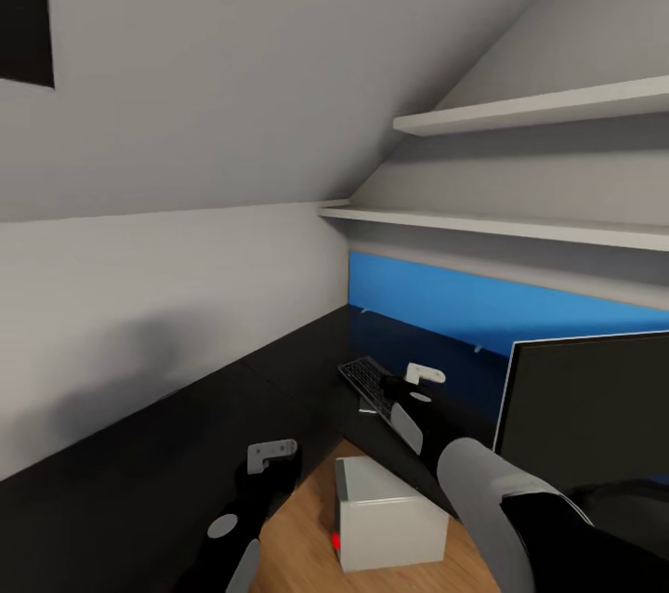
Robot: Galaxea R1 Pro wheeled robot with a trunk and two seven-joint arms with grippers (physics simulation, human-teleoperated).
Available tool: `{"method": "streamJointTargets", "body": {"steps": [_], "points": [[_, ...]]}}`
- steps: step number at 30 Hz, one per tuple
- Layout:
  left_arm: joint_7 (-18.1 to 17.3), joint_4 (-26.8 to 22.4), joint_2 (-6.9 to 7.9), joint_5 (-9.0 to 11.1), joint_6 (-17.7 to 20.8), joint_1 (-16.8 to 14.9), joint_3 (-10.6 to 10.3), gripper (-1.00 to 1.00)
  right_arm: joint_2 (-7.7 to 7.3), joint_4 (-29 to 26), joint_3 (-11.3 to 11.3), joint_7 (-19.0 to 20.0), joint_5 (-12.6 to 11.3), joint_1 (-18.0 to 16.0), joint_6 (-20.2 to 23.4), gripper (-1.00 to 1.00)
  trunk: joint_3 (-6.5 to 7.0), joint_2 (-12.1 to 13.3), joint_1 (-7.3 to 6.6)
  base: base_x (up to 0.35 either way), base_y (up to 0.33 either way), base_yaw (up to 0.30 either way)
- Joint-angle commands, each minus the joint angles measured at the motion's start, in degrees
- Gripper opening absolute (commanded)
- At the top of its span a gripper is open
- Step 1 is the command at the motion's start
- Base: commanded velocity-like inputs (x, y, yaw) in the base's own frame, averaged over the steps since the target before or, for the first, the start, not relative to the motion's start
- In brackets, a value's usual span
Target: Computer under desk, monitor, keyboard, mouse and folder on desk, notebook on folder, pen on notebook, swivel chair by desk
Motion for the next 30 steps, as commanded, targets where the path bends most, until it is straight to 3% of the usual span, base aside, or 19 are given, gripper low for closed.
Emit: {"method": "streamJointTargets", "body": {"steps": [1,30], "points": [[0.4,-0.1,0.01,0.5,0.2,0.0,-0.2,1.00,0.00,0.3,0.4,-0.1,-0.8,0.1,-0.1,1.00,-0.08,0.0,0.03,0.256,0.000,0.000],[0.4,0.1,0.06,0.6,0.3,0.0,-0.2,1.00,0.00,0.4,0.1,0.0,-1.7,0.3,-0.7,1.00,-0.08,0.0,0.03,0.058,0.000,0.000]]}}
